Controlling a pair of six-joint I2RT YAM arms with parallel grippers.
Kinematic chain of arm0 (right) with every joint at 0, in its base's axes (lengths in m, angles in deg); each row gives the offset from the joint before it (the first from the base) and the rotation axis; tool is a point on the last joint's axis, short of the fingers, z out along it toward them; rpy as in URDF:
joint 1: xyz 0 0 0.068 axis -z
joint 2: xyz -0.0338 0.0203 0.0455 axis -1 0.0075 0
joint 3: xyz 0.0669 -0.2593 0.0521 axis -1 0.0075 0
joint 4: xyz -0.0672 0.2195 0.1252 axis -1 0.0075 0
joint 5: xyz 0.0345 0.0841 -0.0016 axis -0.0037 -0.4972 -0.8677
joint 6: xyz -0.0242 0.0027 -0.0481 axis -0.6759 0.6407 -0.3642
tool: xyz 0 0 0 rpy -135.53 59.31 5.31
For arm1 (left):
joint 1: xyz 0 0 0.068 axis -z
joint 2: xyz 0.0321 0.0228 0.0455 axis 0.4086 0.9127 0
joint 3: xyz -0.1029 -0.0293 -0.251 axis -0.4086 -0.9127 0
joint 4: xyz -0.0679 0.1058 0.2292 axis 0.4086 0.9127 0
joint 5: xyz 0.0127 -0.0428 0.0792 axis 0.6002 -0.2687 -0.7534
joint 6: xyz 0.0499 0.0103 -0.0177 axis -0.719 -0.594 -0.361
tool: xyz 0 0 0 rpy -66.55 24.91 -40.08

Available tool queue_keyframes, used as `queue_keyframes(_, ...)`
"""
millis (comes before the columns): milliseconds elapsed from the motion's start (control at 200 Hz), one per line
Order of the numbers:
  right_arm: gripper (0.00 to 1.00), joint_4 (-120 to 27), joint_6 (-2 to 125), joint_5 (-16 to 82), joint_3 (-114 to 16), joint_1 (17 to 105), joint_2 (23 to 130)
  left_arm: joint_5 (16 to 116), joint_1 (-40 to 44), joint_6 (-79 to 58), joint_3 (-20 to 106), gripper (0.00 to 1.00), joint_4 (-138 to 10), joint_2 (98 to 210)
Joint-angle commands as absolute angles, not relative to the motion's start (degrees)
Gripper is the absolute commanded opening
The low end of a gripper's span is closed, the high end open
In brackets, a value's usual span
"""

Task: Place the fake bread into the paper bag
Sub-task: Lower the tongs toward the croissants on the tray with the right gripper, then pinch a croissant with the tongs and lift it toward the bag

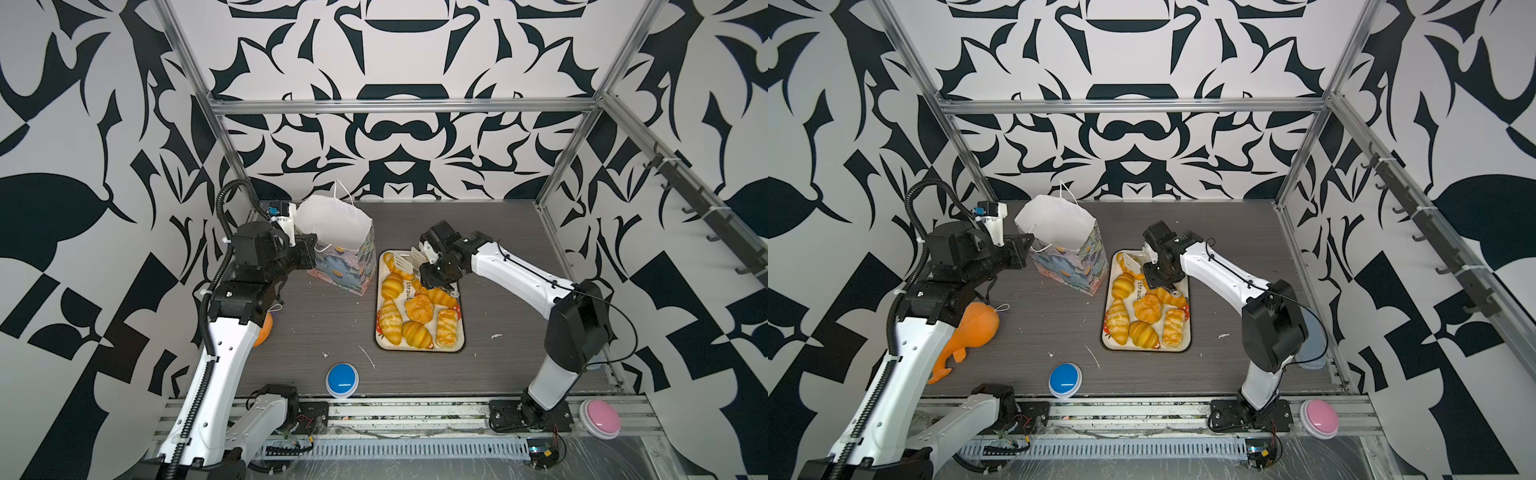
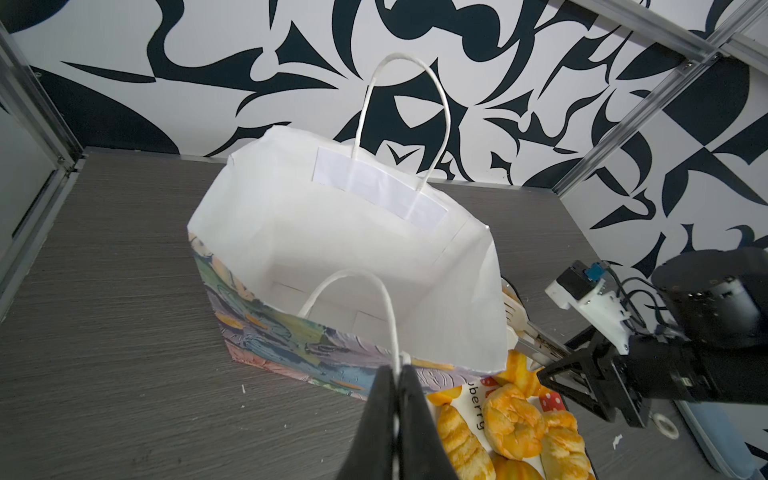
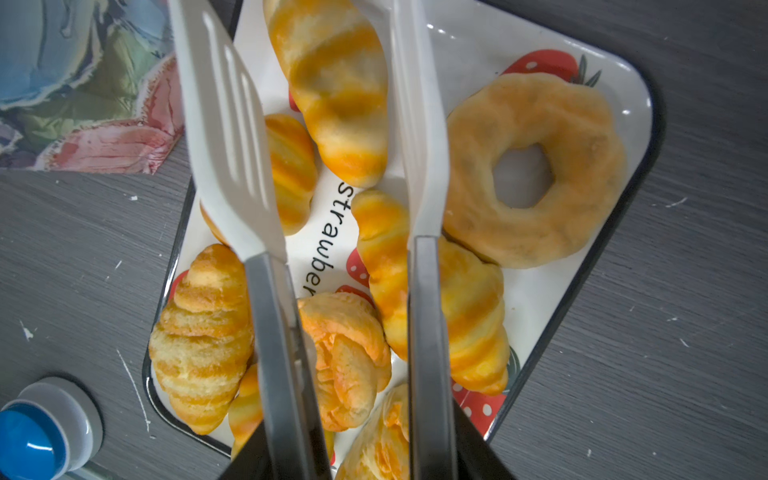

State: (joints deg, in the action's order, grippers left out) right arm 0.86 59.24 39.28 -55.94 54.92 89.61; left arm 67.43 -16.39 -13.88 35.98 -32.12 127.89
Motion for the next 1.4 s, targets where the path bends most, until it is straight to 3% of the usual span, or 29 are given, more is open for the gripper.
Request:
queue_keyframes(0, 0.53, 1.0, 58.0, 40.2, -59.3, 54.6, 89.9, 68.0, -16.6, -14.6, 35.1, 0.08, -32.8, 127.4)
queue_keyframes(855, 0.52, 2.5, 56.0, 40.9, -65.4, 54.2, 99.0, 67.4, -16.6, -14.6, 34.8, 0.08, -32.5, 128.1)
queue_keyframes(1160, 0.41, 2.4, 55.9, 41.4, -65.3, 54.1, 98.2, 67.4, -16.6, -14.5, 35.2, 0.08, -32.5, 128.3)
queue_keyframes(1395, 0.38, 1.3, 55.9, 42.5, -64.2, 54.1, 94.8, 67.1, -16.6, -14.5, 34.8, 0.08, -32.7, 127.7)
